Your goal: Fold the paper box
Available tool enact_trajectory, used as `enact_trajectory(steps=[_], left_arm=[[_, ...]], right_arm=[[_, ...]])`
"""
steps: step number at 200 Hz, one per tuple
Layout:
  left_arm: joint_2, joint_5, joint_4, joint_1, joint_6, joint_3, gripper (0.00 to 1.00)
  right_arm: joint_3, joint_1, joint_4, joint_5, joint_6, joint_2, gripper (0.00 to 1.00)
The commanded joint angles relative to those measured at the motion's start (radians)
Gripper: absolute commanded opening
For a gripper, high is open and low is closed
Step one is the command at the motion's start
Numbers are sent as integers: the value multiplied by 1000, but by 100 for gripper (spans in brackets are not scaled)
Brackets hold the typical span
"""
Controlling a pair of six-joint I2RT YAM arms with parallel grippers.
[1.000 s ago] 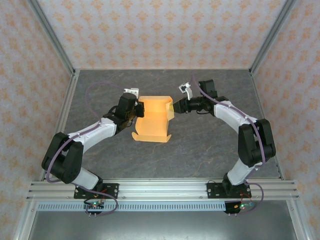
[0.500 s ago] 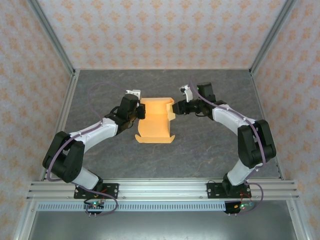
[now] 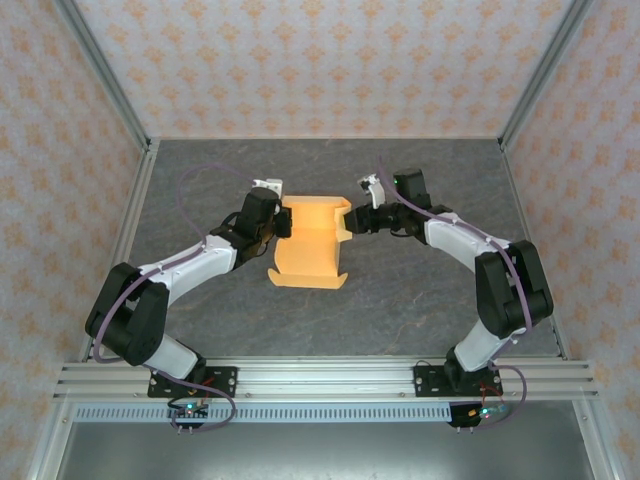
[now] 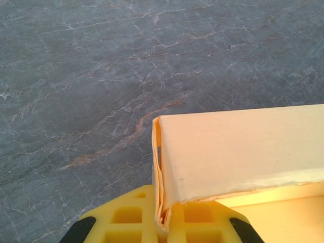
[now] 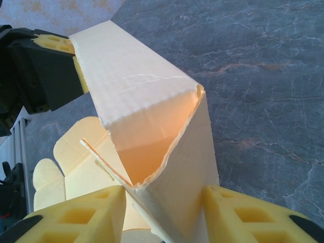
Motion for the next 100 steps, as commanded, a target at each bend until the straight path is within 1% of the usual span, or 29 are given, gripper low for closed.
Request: enact_trajectory(steps=[1,26,62,87,100], left_arm=[[-21,25,17,-18,0,35,0],[-23,20,11,-18,-4,37,0],[-24,18,8,-20,-19,37,0],[-22,33,10,-19,-26,35,0],[-22,47,16,-18,-27,32,0]], right_arm=[[-9,9,27,-42,-31,-16,44],[-24,10,23,-40,-33,-22,46],[-67,10,91,-61,11,-29,49],[-79,9,122,-51,28,-32,48],[-81,10,147,-26,55,-29,45]])
